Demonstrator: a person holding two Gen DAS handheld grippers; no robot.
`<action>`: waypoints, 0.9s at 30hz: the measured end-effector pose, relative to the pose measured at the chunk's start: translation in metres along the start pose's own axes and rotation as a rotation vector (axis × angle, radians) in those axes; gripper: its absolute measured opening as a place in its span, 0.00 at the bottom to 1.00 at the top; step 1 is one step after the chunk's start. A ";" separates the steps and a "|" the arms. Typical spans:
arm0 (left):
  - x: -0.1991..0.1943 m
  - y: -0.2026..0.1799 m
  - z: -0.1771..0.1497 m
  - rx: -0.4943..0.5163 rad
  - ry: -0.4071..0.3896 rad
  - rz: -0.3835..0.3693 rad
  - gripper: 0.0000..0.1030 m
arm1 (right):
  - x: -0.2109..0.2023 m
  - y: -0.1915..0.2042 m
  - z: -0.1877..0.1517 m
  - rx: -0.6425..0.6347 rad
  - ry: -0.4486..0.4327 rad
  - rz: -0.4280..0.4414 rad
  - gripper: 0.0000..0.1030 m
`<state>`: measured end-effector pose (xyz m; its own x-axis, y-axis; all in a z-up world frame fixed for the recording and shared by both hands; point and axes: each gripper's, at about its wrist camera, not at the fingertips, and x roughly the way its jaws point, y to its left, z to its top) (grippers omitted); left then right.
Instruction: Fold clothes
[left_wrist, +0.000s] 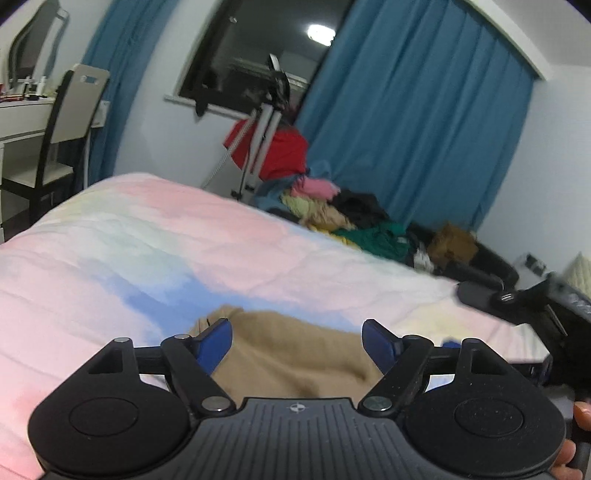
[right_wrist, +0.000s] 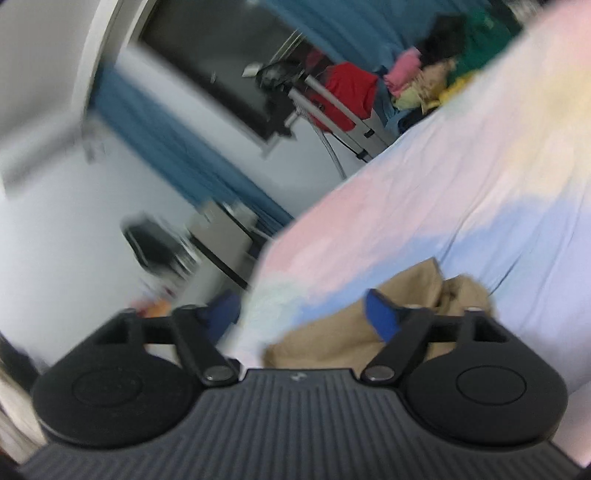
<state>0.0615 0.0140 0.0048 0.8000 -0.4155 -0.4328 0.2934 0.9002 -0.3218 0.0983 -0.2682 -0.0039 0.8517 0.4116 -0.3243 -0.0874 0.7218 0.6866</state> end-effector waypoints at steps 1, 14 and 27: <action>0.002 -0.001 -0.002 0.013 0.019 0.005 0.74 | 0.004 0.004 0.000 -0.057 0.035 -0.044 0.54; 0.045 0.009 -0.034 0.160 0.170 0.058 0.71 | 0.098 -0.021 -0.012 -0.237 0.198 -0.290 0.27; 0.005 -0.011 -0.032 0.188 0.129 0.081 0.70 | 0.023 0.024 -0.027 -0.280 0.107 -0.268 0.34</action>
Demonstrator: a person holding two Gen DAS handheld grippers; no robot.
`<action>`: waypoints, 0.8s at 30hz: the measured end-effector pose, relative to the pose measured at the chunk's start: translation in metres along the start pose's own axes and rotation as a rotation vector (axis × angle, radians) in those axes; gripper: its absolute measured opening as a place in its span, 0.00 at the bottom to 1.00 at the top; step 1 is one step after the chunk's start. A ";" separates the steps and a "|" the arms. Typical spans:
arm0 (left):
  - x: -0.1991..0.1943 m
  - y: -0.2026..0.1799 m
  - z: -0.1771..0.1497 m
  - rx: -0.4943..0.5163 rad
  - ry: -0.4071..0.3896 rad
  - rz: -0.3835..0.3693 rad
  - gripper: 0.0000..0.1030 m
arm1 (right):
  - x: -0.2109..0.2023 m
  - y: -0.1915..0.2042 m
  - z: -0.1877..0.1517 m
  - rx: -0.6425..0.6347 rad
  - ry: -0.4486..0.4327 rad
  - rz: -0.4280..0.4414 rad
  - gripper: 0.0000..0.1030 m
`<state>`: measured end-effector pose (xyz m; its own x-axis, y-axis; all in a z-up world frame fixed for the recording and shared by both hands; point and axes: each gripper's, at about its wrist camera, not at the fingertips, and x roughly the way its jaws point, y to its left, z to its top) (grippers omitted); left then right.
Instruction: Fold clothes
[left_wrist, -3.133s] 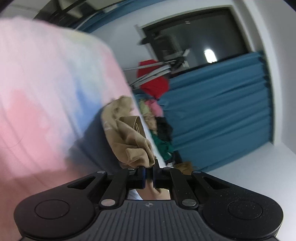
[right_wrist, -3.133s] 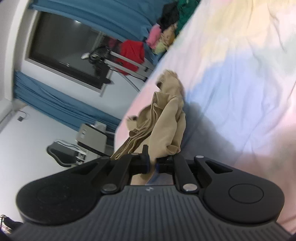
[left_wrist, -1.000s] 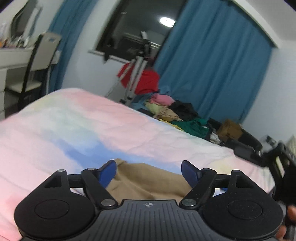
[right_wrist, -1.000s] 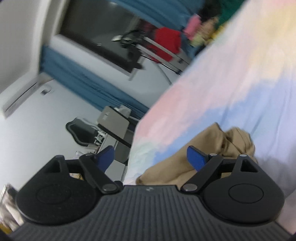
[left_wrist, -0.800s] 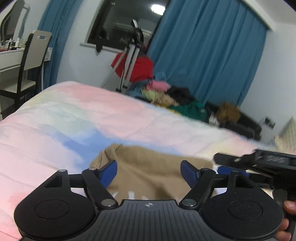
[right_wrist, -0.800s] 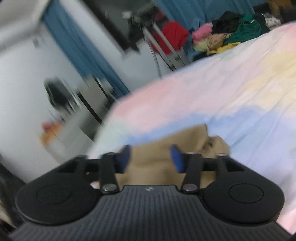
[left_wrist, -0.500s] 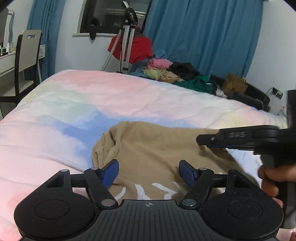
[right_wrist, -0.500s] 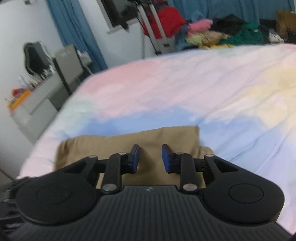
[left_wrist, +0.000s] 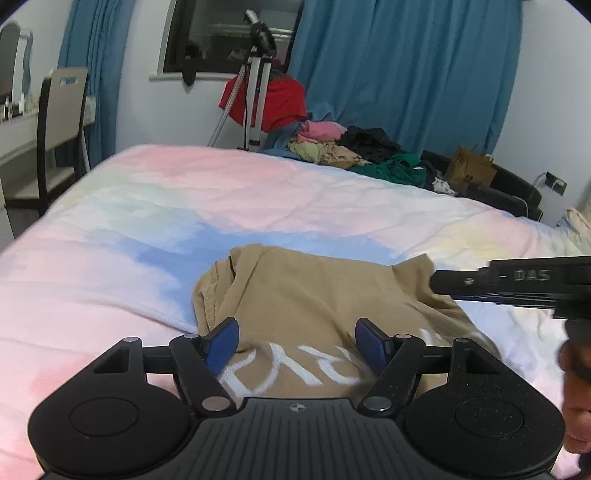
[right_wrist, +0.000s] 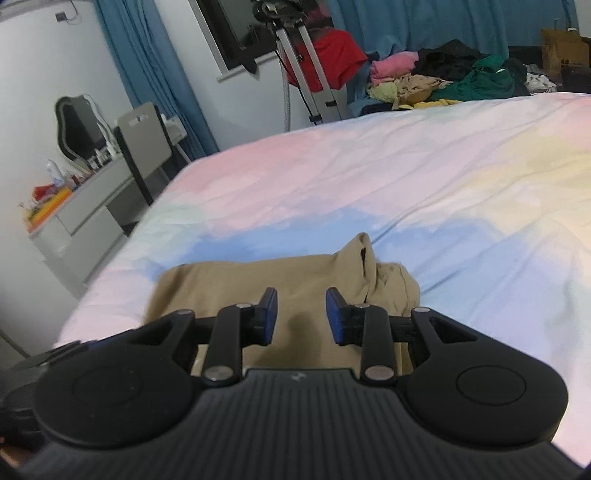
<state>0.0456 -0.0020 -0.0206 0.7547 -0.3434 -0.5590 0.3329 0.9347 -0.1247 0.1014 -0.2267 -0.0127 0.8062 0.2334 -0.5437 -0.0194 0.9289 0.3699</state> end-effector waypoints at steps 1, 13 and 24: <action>-0.008 -0.004 0.000 0.016 -0.012 -0.006 0.72 | -0.009 0.002 -0.002 0.004 -0.007 -0.004 0.38; -0.011 -0.007 -0.016 -0.053 0.016 0.001 0.79 | -0.012 0.016 -0.029 -0.071 -0.033 -0.060 0.35; -0.005 0.041 -0.018 -0.421 0.159 -0.107 0.75 | 0.018 0.016 -0.053 -0.108 0.103 -0.101 0.30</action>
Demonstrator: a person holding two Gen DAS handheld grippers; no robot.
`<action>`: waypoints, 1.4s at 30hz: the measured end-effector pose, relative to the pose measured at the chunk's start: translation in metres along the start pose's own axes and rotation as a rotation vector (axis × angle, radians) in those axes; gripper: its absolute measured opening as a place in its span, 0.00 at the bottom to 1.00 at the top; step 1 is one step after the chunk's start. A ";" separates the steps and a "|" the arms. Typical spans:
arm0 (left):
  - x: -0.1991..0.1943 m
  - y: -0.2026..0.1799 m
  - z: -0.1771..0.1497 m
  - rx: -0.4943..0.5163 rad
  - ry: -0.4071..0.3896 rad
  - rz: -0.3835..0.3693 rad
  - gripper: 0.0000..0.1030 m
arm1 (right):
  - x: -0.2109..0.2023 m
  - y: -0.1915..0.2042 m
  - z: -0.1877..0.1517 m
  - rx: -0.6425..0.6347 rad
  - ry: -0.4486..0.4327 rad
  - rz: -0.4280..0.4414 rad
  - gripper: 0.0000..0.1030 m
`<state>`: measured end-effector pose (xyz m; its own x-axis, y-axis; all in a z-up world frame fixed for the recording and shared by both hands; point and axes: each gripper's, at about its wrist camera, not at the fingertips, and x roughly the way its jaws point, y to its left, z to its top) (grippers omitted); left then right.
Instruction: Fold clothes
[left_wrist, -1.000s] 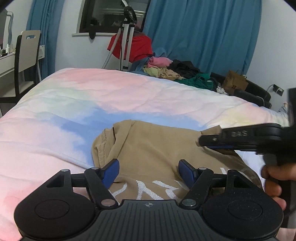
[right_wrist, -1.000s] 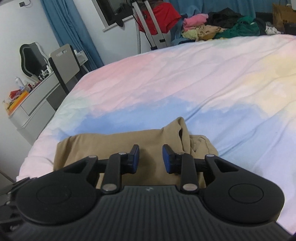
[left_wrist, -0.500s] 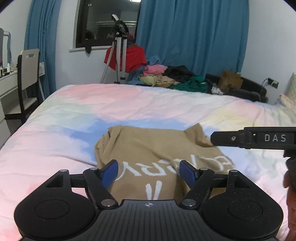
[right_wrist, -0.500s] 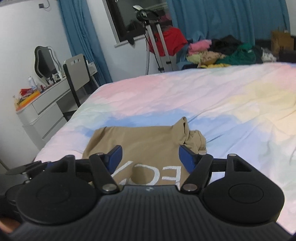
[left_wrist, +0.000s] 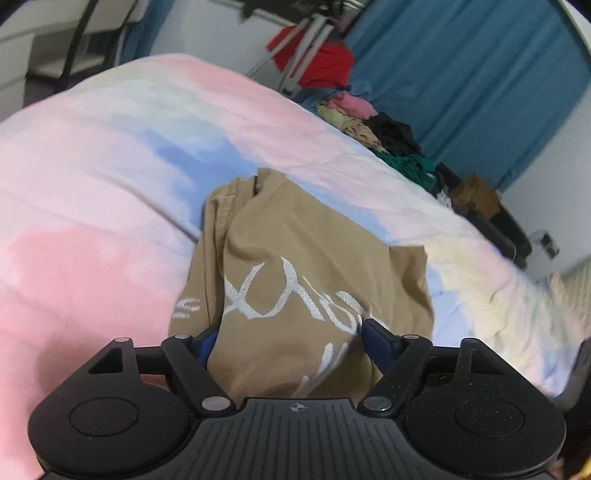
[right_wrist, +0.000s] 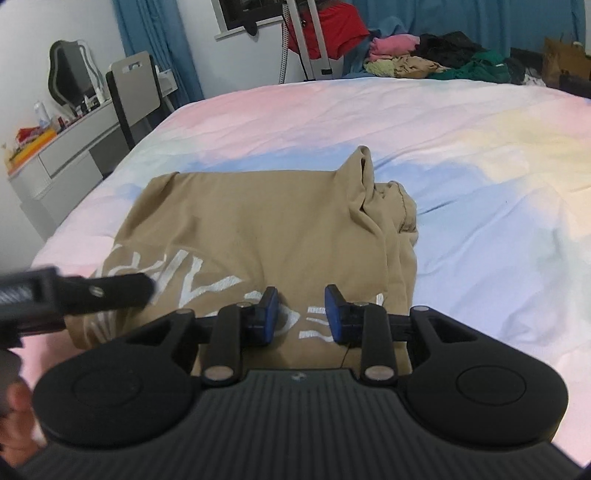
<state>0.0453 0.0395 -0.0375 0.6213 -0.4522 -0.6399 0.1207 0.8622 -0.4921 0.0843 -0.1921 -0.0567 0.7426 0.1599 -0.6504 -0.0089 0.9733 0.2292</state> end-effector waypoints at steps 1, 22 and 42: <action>-0.007 0.001 0.001 -0.039 0.003 -0.025 0.75 | 0.000 -0.001 0.000 0.009 0.001 0.003 0.30; -0.040 0.040 0.012 -0.402 0.007 -0.561 0.79 | 0.000 -0.023 0.006 0.223 0.032 0.066 0.29; 0.017 0.065 -0.011 -0.571 0.013 -0.412 0.71 | -0.003 -0.039 0.005 0.353 0.027 0.113 0.28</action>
<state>0.0548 0.0849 -0.0870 0.6025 -0.7219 -0.3404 -0.0836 0.3670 -0.9264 0.0858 -0.2317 -0.0600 0.7321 0.2723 -0.6244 0.1450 0.8333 0.5334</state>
